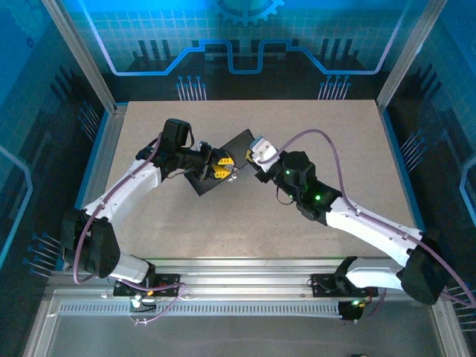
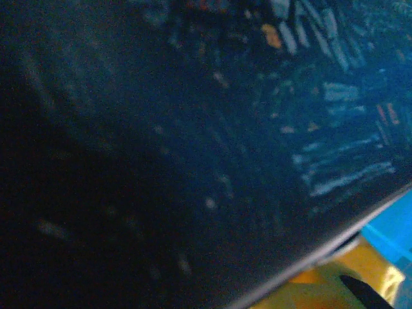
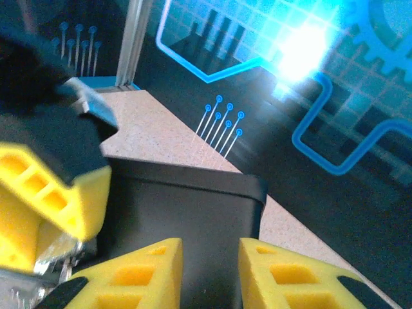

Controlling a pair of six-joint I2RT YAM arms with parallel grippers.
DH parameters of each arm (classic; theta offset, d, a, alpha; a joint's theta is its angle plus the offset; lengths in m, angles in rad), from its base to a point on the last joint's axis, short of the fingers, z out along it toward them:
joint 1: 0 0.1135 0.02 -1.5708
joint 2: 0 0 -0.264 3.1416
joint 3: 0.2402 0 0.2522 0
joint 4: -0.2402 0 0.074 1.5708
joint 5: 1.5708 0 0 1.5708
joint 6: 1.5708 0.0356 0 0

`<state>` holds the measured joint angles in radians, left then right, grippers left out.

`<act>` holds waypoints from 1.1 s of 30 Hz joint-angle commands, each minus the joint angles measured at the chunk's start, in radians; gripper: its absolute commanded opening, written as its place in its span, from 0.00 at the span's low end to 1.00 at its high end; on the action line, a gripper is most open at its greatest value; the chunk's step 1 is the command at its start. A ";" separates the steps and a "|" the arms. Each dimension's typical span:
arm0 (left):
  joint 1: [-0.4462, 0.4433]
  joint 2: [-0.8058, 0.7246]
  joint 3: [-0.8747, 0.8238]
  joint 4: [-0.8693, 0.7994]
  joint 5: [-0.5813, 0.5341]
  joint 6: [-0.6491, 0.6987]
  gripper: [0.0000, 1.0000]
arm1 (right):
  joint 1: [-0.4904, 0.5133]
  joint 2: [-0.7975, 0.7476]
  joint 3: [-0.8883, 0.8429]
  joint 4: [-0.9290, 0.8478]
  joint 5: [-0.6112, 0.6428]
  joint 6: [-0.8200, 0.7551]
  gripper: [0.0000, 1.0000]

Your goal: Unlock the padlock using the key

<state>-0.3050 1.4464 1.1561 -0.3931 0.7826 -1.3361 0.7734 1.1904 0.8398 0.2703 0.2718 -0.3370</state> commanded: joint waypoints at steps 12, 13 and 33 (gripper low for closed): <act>-0.007 -0.033 0.054 0.059 0.052 0.012 0.00 | 0.024 0.061 -0.077 0.107 -0.079 -0.440 0.27; -0.008 -0.032 0.054 0.057 0.053 0.011 0.00 | 0.028 0.075 -0.066 0.102 -0.078 -0.449 0.27; -0.005 -0.032 0.055 0.055 0.060 0.014 0.00 | 0.116 0.159 -0.020 0.154 0.004 -0.600 0.27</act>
<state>-0.3035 1.4464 1.1561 -0.3977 0.7731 -1.3361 0.8707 1.3674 0.7898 0.3836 0.2703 -0.9066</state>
